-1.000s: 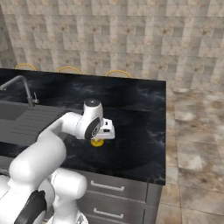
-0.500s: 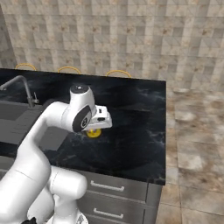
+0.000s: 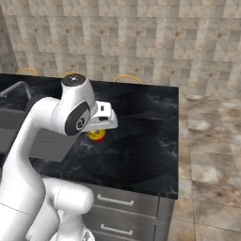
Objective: Clear the mugs and bowl far away from the sink.
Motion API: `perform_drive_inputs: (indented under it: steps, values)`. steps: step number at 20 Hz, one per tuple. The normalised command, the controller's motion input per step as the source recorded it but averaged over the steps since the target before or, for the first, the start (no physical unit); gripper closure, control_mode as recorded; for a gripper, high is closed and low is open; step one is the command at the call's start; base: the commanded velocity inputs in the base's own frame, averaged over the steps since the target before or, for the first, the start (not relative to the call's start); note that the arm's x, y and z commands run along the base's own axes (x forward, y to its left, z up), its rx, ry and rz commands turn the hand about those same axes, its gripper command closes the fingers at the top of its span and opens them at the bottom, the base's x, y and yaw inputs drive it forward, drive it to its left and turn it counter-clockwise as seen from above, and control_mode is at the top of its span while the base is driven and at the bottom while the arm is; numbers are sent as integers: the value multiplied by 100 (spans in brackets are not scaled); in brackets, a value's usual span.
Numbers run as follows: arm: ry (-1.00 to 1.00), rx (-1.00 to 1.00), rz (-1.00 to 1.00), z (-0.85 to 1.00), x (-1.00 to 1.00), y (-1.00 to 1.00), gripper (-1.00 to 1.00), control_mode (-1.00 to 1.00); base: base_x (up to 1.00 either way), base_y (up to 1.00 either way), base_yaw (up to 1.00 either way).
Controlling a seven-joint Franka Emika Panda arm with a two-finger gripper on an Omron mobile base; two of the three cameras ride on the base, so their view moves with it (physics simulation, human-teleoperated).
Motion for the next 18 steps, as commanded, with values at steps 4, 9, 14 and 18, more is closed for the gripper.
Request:
perform_drive_inputs:
  steps: [4,9,14,18]
  values:
    - [0,0,0,0,0,0,100,100,-20,-16,-26]
    - [0,0,0,0,0,0,100,100,-6,0,-94]
    - [0,0,0,0,0,0,100,100,0,0,-100]
    - [0,0,0,0,0,0,100,100,0,0,-100]
